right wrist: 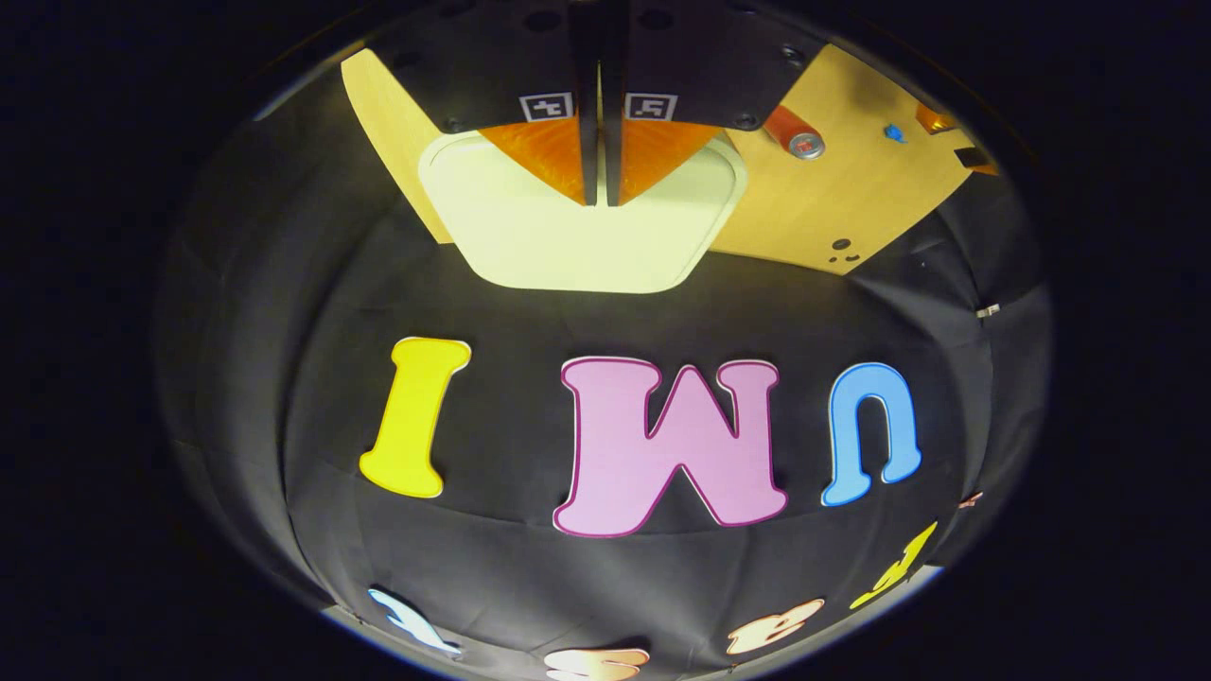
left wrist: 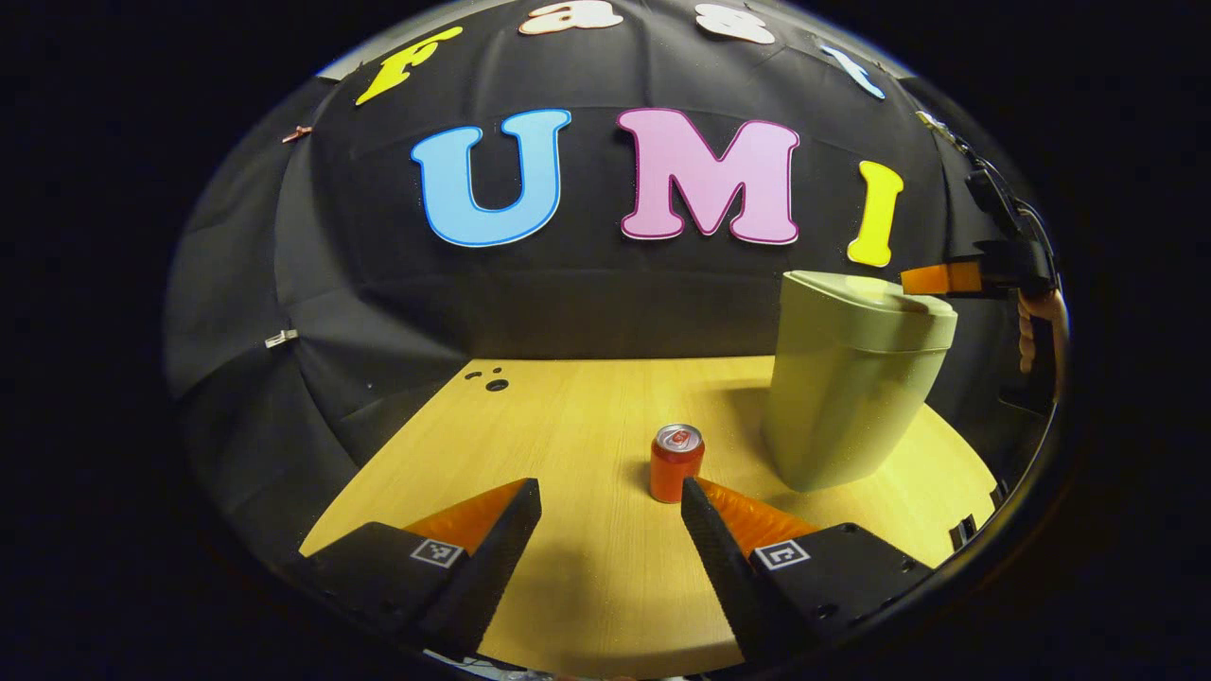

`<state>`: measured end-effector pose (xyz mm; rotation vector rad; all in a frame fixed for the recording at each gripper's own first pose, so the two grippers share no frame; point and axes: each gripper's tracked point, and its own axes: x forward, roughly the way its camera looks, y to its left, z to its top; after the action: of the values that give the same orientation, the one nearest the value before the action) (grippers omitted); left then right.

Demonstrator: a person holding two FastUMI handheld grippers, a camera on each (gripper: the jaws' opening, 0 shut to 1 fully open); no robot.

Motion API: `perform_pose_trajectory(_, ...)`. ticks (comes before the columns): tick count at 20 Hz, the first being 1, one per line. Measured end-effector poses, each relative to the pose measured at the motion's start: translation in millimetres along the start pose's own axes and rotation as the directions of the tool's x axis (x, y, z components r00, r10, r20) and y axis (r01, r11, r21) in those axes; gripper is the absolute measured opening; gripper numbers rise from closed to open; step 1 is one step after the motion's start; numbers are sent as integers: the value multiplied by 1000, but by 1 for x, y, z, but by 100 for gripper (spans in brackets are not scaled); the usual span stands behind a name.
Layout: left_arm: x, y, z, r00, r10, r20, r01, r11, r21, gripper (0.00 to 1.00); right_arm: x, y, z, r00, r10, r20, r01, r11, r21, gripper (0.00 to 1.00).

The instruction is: Press the lid of the desktop garbage bin to open it, pick up the crumpled paper on the desktop and throw it into the bin, then pick up the pop can on the desktop and drop it into the bin, and finally close the garbage bin lid.

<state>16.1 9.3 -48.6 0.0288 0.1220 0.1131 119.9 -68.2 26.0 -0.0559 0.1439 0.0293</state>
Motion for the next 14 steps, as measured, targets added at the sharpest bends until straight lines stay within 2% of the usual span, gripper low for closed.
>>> perform_pose_trajectory(4, 2, -4, -7, 999, 42, -26, -42, 999, -10, 95, 3, 0, 0, 999, 31, 21, -32, 999, 30, 5)
perform_pose_trajectory(9, 7, -16, -18, 992, 95, -78, -99, 994, -47, 95, 2, -3, -3, 998, 64, 25, -64, 998, 5, 5)
perform_pose_trajectory(14, 10, -26, -12, 994, 85, -65, -87, 996, -35, 94, 2, -4, -4, 995, 70, 70, -69, 997, -17, 5)
